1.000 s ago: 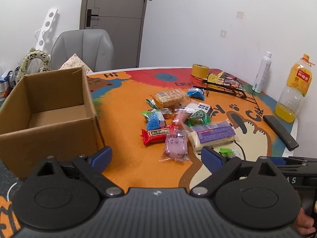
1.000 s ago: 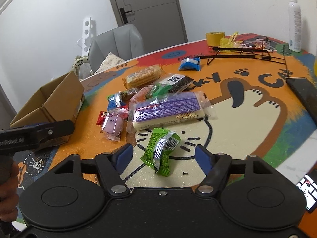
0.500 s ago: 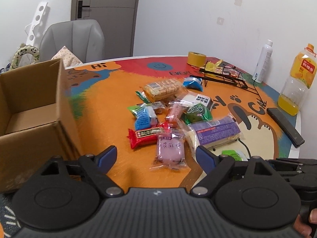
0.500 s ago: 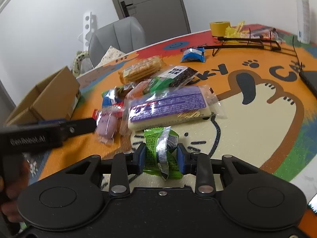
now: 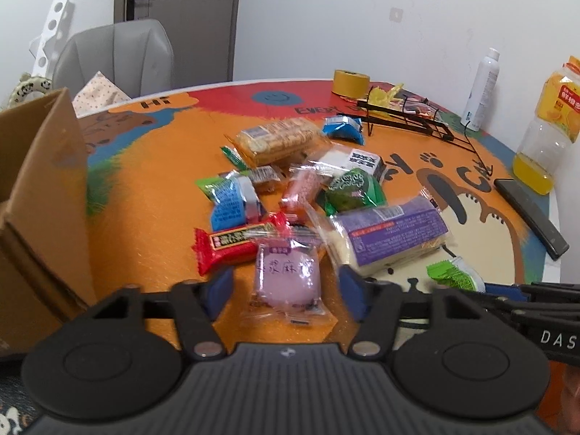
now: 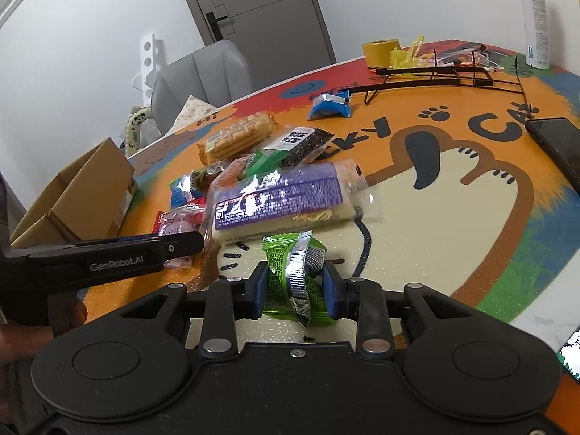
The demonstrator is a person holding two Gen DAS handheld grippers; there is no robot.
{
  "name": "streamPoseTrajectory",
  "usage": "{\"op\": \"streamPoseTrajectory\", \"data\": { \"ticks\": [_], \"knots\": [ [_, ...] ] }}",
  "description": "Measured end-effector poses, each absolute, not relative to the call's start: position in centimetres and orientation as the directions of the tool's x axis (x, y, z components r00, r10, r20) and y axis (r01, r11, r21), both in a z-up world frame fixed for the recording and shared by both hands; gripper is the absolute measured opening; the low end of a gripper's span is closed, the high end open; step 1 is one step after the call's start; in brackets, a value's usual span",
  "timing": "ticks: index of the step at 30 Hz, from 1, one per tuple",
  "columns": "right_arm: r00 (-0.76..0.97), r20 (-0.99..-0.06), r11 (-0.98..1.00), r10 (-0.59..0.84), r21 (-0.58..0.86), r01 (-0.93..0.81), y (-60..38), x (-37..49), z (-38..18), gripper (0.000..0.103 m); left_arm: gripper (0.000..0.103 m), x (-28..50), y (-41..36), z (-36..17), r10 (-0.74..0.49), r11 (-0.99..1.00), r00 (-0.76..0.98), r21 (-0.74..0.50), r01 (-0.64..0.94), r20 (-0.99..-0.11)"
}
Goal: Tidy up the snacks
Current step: 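Grasp the pink pastry bag with the left tool while the right tool grasps the green snack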
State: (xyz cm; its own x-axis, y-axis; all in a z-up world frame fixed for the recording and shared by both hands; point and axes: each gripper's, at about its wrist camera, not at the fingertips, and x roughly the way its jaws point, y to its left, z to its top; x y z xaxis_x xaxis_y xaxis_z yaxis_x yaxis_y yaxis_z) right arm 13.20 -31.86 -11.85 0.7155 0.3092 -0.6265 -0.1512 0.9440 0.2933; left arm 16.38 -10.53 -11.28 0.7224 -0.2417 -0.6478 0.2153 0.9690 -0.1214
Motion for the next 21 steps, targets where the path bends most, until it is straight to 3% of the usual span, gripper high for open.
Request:
{"op": "streamPoseTrajectory", "data": {
  "ticks": [3, 9, 10, 12, 19, 21],
  "knots": [
    [0.722, -0.618, 0.944, 0.312, 0.291, -0.158, -31.7, 12.9, -11.4, 0.029, 0.035, 16.2, -10.3, -11.2, -0.247, 0.968, 0.722, -0.139, 0.207, -0.646],
    [0.73, -0.605, 0.942, 0.317, 0.292, -0.167, -31.0, 12.2, -10.6, 0.029, 0.031, 14.9, -9.6, -10.0, -0.244, 0.969, 0.739, -0.133, 0.206, -0.628],
    [0.731, -0.603, 0.941, 0.319, 0.291, -0.171, -30.8, 12.1, -10.5, 0.029, 0.028, 14.6, -9.4, -9.8, -0.244, 0.969, 0.744, -0.133, 0.207, -0.622],
    [0.734, -0.598, 0.941, 0.323, 0.289, -0.178, -30.4, 11.9, -10.2, 0.029, 0.011, 14.2, -9.0, -9.4, -0.247, 0.969, 0.748, -0.137, 0.206, -0.616],
    [0.737, -0.593, 0.941, 0.326, 0.279, -0.192, -29.4, 11.2, -9.8, 0.029, 0.008, 13.1, -7.7, -8.6, -0.254, 0.967, 0.754, -0.161, 0.197, -0.605],
    [0.738, -0.593, 0.942, 0.323, 0.277, -0.189, -29.4, 11.1, -9.8, 0.029, 0.012, 13.0, -7.6, -8.6, -0.246, 0.969, 0.75, -0.162, 0.186, -0.613]
  ]
}}
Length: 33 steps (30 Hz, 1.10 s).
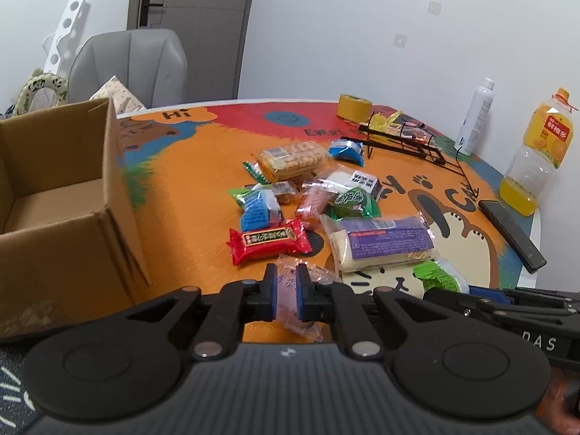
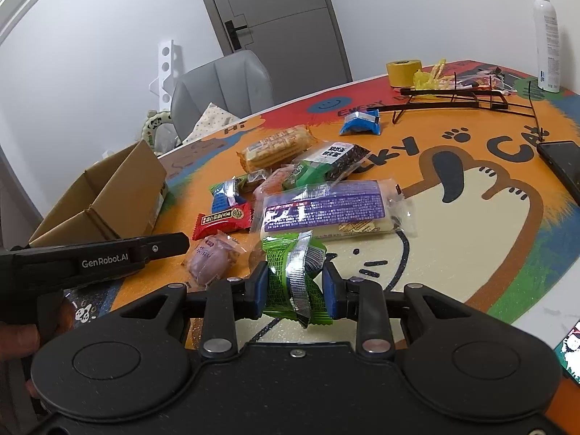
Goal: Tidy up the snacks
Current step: 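Grasp the pink pastry bag with the left tool while the right tool grasps the green snack, then carry both held snacks over the cardboard box with both tools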
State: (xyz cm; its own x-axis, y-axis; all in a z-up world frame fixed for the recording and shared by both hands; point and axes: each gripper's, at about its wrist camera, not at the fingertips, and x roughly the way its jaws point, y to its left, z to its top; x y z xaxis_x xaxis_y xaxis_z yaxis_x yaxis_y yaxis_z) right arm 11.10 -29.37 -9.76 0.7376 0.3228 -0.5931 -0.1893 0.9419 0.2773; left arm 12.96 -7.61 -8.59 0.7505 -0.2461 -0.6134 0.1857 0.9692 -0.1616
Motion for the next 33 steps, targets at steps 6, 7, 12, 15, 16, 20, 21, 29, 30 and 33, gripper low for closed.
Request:
{"op": "streamPoseTrajectory", "data": {
  "ticks": [6, 7, 12, 15, 16, 20, 21, 29, 30, 33],
  "knots": [
    [0.734, -0.604, 0.944, 0.31, 0.285, -0.165, -29.8, 11.6, -10.4, 0.029, 0.049, 13.2, -7.9, -9.1, -0.207, 0.978, 0.751, -0.122, 0.168, -0.627],
    [0.732, -0.607, 0.945, 0.309, 0.286, -0.161, -29.9, 11.7, -10.6, 0.029, 0.052, 13.3, -7.9, -9.2, -0.215, 0.977, 0.751, -0.13, 0.171, -0.625],
    [0.725, -0.618, 0.945, 0.304, 0.293, -0.146, -30.6, 12.1, -11.2, 0.029, 0.064, 14.0, -8.8, -9.8, -0.211, 0.977, 0.751, -0.113, 0.18, -0.626],
    [0.726, -0.621, 0.946, 0.296, 0.297, -0.131, -31.2, 12.2, -11.4, 0.029, 0.065, 14.8, -9.4, -10.8, -0.214, 0.976, 0.73, -0.11, 0.189, -0.649],
    [0.726, -0.622, 0.946, 0.294, 0.299, -0.126, -31.3, 12.3, -11.5, 0.029, 0.065, 15.0, -9.5, -11.2, -0.215, 0.975, 0.721, -0.106, 0.194, -0.659],
    [0.723, -0.624, 0.944, 0.296, 0.305, -0.124, -31.4, 12.4, -11.7, 0.029, 0.054, 14.9, -10.2, -11.9, -0.192, 0.976, 0.719, -0.05, 0.213, -0.668],
    [0.722, -0.623, 0.944, 0.299, 0.306, -0.127, -31.3, 12.3, -11.7, 0.029, 0.037, 14.8, -10.1, -11.8, -0.191, 0.976, 0.721, -0.051, 0.211, -0.666],
    [0.731, -0.604, 0.939, 0.319, 0.305, -0.157, -30.2, 12.0, -10.6, 0.029, 0.032, 13.8, -8.7, -10.2, -0.218, 0.974, 0.743, -0.098, 0.203, -0.633],
    [0.733, -0.6, 0.939, 0.321, 0.304, -0.163, -30.0, 11.9, -10.4, 0.029, 0.032, 13.6, -8.6, -9.8, -0.221, 0.974, 0.749, -0.098, 0.206, -0.625],
    [0.74, -0.587, 0.937, 0.329, 0.301, -0.178, -29.3, 11.7, -9.6, 0.029, 0.032, 12.8, -8.2, -8.7, -0.226, 0.973, 0.766, -0.1, 0.208, -0.602]
  ]
}}
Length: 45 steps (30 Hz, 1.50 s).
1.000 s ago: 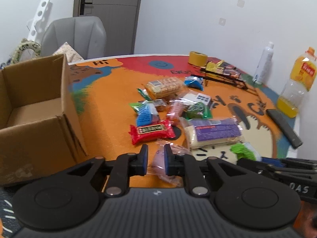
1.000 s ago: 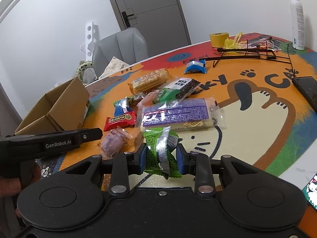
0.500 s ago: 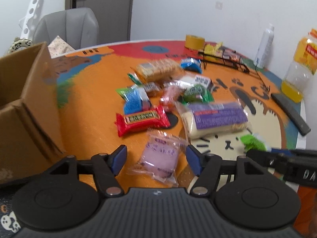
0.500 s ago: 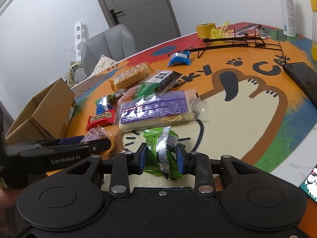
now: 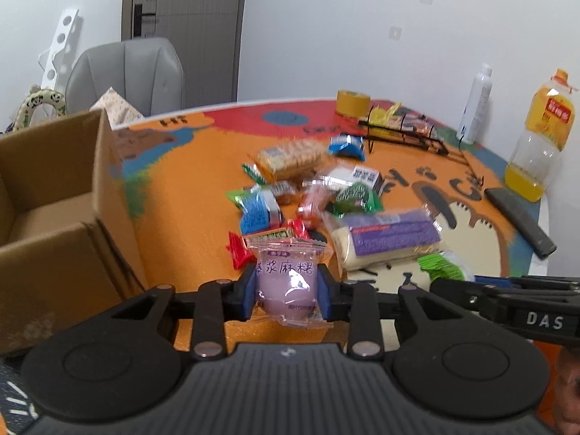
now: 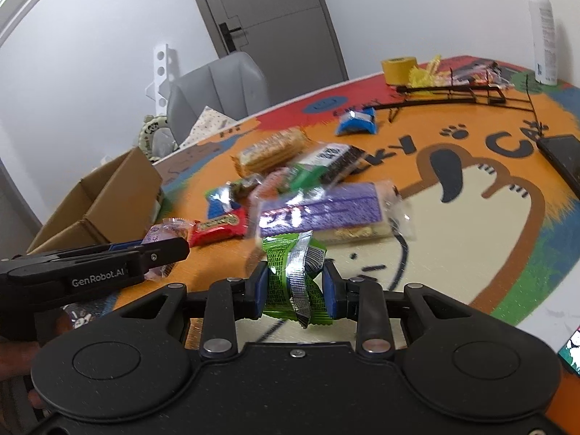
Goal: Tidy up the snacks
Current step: 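Carry both held snacks over the cardboard box with both tools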
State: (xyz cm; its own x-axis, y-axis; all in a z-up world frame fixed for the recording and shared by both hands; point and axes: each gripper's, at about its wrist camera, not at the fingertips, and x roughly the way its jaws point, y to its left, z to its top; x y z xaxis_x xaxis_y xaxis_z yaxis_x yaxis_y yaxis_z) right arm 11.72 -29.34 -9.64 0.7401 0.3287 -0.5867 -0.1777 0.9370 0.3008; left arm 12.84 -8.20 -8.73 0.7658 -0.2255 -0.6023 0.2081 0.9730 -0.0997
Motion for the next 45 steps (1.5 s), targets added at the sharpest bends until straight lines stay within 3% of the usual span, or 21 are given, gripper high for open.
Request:
{"op": "streamPoseTrajectory", "data": {
  "ticks": [28, 45],
  "knots": [
    [0.761, -0.486, 0.902, 0.429, 0.277, -0.332, -23.3, 11.4, -3.3, 0.029, 0.032, 7.9, -1.0, -1.3, -0.134, 0.988, 0.874, -0.126, 0.084, -0.466],
    [0.707, -0.451, 0.839, 0.545, 0.281, -0.467, -15.8, 14.0, -1.0, 0.029, 0.032, 9.0, 5.9, -0.6, -0.01, 0.99, 0.886, -0.129, -0.056, -0.463]
  ]
}}
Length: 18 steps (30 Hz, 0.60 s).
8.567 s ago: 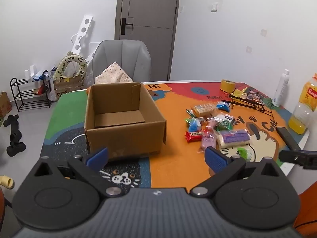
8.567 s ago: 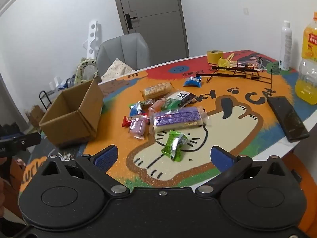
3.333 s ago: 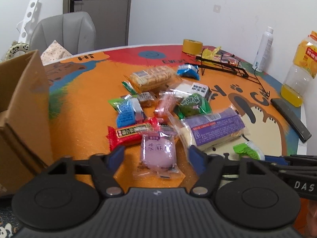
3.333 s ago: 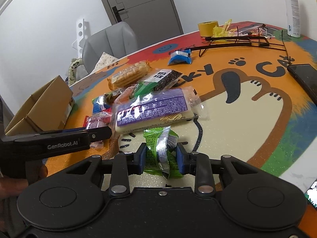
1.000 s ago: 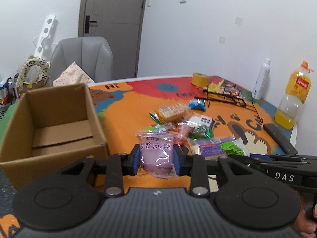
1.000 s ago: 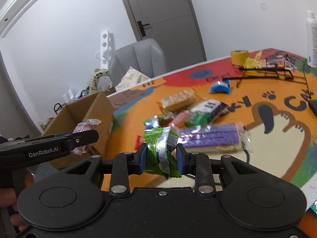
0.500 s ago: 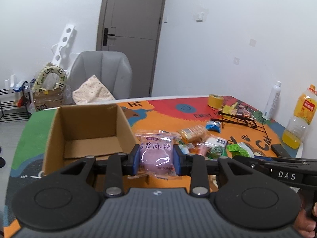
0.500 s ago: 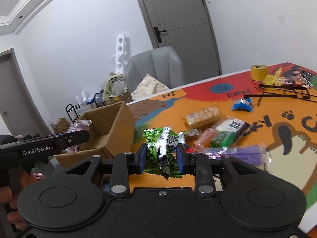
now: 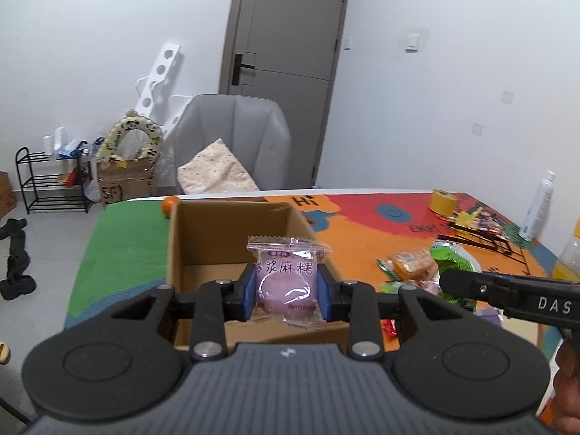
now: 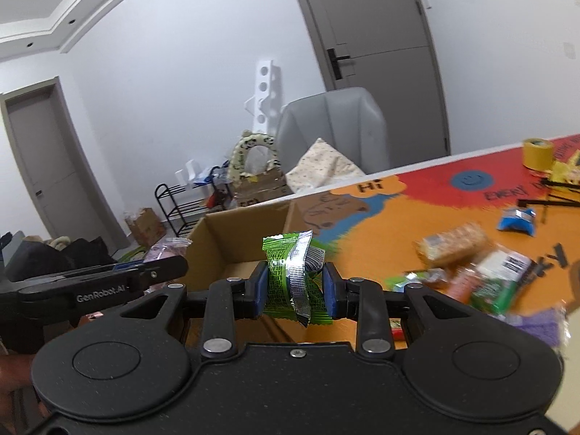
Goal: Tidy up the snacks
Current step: 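Carry both held snacks over the cardboard box with both tools, then open both tools to drop the pink bag and green snack into the box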
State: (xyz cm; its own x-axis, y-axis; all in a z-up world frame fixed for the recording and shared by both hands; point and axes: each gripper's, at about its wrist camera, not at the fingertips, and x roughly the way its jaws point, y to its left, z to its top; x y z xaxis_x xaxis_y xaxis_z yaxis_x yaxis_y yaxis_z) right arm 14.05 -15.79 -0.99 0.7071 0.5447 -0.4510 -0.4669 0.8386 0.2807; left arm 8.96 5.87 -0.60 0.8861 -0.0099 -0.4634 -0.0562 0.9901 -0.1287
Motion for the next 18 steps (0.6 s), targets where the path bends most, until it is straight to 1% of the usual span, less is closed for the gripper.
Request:
{"op": "streamPoseTrajectory", "data": {
  "ticks": [10, 14, 18],
  "knots": [
    [0.668, -0.465, 0.812, 0.581, 0.285, -0.508, -11.5, 15.9, -0.8, 0.029, 0.032, 10.7, 9.6, -0.6, 0.016, 0.982, 0.87, -0.156, -0.106, -0.492],
    [0.65, -0.48, 0.806, 0.59, 0.299, -0.511, -10.4, 16.6, -1.2, 0.029, 0.032, 11.4, 10.1, -0.6, 0.036, 0.981, 0.854, -0.144, -0.129, -0.52],
    [0.64, -0.485, 0.801, 0.596, 0.311, -0.511, -9.6, 17.2, -1.1, 0.029, 0.033, 12.1, 10.9, -0.7, 0.033, 0.977, 0.842, -0.161, -0.142, -0.538]
  ]
}}
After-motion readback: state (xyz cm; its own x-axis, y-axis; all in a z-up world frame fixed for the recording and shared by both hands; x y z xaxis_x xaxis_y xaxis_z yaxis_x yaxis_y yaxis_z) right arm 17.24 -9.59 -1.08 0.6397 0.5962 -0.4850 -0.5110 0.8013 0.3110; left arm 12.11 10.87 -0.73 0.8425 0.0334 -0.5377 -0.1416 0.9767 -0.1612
